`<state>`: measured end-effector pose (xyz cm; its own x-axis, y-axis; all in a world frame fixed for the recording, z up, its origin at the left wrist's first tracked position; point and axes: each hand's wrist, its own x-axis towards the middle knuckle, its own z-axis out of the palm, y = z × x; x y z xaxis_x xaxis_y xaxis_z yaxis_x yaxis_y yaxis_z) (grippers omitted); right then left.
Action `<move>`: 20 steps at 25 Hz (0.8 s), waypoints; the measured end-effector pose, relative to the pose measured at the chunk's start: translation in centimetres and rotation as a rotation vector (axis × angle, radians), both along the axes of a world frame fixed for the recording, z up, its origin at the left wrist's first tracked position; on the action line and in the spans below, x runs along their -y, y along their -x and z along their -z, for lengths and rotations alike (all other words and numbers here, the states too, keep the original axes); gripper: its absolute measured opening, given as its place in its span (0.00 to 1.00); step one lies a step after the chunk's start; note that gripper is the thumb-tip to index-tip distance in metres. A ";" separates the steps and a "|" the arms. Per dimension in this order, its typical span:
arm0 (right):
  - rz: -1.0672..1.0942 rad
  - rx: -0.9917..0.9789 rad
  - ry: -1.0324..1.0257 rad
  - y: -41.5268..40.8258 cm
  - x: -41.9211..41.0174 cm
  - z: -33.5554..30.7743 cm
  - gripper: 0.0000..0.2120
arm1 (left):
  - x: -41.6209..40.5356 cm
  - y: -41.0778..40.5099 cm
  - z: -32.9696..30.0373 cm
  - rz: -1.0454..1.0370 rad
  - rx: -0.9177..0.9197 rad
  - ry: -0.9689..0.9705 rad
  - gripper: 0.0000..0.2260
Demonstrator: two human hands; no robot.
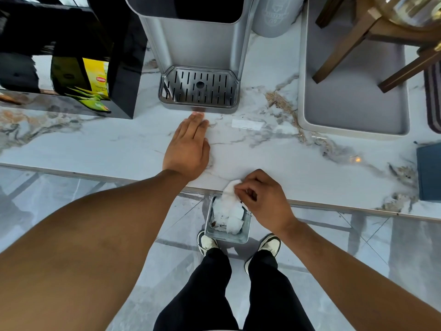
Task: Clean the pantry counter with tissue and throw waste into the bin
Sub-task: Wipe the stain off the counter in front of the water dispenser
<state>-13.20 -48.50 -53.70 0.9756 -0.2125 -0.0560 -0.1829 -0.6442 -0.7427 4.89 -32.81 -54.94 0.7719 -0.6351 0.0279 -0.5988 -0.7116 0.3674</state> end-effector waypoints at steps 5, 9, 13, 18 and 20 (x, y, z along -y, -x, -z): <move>-0.133 -0.043 -0.127 -1.1 0.6 -1.8 0.02 | 0.0 -0.1 0.3 0.006 -0.002 0.000 0.23; 0.117 0.096 0.146 -9.3 4.8 -2.8 0.05 | 0.1 -0.1 0.3 0.005 -0.009 0.011 0.22; 0.507 0.007 0.186 -15.0 8.4 -1.5 0.10 | 0.1 0.0 0.4 -0.004 -0.007 0.021 0.22; 0.591 0.015 0.181 -18.0 8.9 -0.3 0.10 | 0.0 0.0 0.4 -0.008 0.012 0.000 0.22; 0.572 0.014 0.165 -18.7 8.5 -0.4 0.10 | 0.1 0.0 0.3 0.001 0.035 -0.012 0.22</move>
<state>5.54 -57.05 -53.34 0.7043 -0.7091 0.0341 -0.5257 -0.5532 -0.6463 4.89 -32.89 -55.26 0.7699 -0.6364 0.0468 -0.6118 -0.7152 0.3379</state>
